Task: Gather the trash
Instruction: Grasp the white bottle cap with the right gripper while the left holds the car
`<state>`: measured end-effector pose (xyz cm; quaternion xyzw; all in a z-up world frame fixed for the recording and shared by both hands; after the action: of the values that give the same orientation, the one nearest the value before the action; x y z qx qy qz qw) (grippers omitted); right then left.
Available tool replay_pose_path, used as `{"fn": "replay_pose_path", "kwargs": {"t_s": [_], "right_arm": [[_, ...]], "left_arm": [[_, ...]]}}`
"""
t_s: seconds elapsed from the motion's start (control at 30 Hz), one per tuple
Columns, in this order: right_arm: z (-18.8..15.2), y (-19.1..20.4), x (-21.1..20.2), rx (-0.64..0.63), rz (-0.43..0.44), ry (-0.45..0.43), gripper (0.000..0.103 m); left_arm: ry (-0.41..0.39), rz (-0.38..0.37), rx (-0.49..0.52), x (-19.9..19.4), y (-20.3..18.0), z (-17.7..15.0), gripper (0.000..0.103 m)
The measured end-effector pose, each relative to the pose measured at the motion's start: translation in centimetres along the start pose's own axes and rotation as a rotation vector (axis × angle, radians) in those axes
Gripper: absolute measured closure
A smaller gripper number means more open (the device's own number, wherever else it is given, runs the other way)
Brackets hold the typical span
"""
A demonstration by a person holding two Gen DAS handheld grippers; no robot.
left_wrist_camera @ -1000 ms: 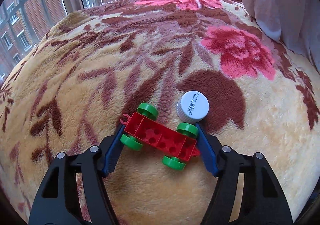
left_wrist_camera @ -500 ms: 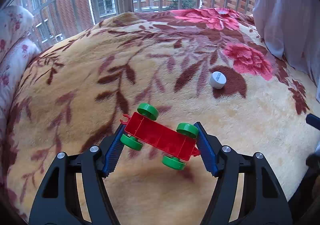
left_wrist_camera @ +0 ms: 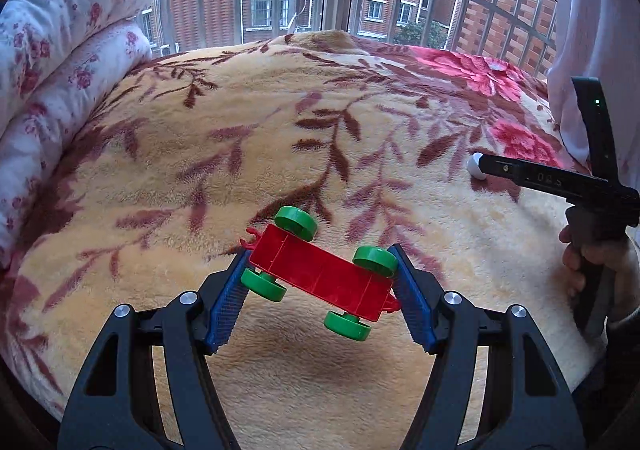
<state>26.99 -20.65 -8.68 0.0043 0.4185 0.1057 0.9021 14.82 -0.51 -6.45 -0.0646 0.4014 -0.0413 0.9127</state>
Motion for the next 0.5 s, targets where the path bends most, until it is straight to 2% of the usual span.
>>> {"fn": "replay_pose_path", "kwargs": {"t_s": [0.13, 0.2, 0.33, 0.37, 0.4, 0.47, 0.5], "right_arm": [[0.4, -0.3, 2.3, 0.029, -0.018, 0.044, 0.032], [0.4, -0.5, 3.1, 0.041, -0.022, 0.062, 0.041], [0.1, -0.7, 4.3, 0.047, -0.049, 0.092, 0.047], [0.1, -0.8, 4.3, 0.046, -0.053, 0.09, 0.051], [0.1, -0.9, 4.4, 0.049, -0.059, 0.089, 0.06], [0.1, -1.1, 4.5, 0.053, -0.077, 0.088, 0.071], [0.1, -1.1, 4.4, 0.053, -0.081, 0.086, 0.072]], "left_arm": [[0.0, -0.002, -0.007, 0.8, 0.0, 0.3, 0.037], [-0.004, 0.002, -0.008, 1.2, 0.0, 0.6, 0.037], [-0.005, 0.002, -0.003, 1.8, -0.1, 0.8, 0.037], [-0.004, 0.004, -0.001, 2.0, -0.2, 0.8, 0.037], [-0.005, 0.008, 0.002, 2.1, -0.2, 0.7, 0.037], [-0.004, 0.019, 0.009, 2.4, -0.1, 0.6, 0.037], [-0.002, 0.022, 0.01, 2.5, -0.1, 0.5, 0.037]]}}
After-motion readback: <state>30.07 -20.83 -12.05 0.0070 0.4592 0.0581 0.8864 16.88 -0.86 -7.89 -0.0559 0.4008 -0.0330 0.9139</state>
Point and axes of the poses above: each gripper's, at about its wrist camera, not at the fingertips, and x roughly the way its jaws point, y to its left, z to its top, the point moved 8 cm from there along x, roughly the way its jaws point, and after that the axes turned 6 degrees about -x, right-handed, at the moved point
